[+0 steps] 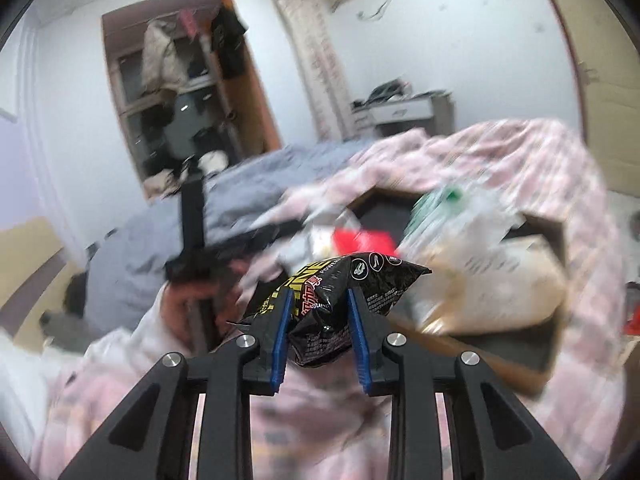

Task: Organize soft objects
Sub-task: 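Lift the packet with the right tool and drop it into the box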

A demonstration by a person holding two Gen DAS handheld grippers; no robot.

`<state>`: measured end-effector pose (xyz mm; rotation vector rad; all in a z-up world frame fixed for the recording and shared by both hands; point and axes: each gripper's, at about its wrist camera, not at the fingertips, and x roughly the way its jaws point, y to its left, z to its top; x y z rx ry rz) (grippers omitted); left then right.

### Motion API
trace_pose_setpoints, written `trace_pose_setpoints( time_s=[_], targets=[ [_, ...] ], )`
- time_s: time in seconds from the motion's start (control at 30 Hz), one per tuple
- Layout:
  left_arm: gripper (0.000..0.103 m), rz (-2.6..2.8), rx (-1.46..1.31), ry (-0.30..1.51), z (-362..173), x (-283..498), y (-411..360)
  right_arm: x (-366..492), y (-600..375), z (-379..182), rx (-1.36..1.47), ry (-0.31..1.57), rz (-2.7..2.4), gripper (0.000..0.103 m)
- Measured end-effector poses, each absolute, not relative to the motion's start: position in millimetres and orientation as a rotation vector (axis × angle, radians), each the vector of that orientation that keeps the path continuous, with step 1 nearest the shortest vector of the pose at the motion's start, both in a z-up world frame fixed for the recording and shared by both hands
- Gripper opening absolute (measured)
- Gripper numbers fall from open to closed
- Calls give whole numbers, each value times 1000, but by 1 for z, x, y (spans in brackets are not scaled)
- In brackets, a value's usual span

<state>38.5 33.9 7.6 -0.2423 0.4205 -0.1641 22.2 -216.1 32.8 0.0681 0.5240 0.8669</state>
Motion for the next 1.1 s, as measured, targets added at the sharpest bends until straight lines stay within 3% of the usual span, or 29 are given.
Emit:
trace_pose_setpoints(
  time_s=[0.17,0.47,0.8,0.87,0.93,1.0,1.1],
  targets=[
    [103,-164,-242,421,8,38,34,37,-193,34,-14,473,645,23],
    [103,-164,-242,420,8,38,34,72,-157,-13,-259,618,448,23],
    [103,-163,-244,420,7,39,34,63,-165,-14,-302,621,404,25],
    [103,-162,-246,418,7,39,34,59,-162,-14,-313,603,392,33],
    [103,-160,-249,416,7,38,36,54,-161,-10,-316,560,390,62],
    [103,-159,-251,414,7,37,37,46,-162,-5,-316,509,398,78],
    [103,-156,-255,411,6,37,38,32,-160,0,-328,444,454,79]
  ],
)
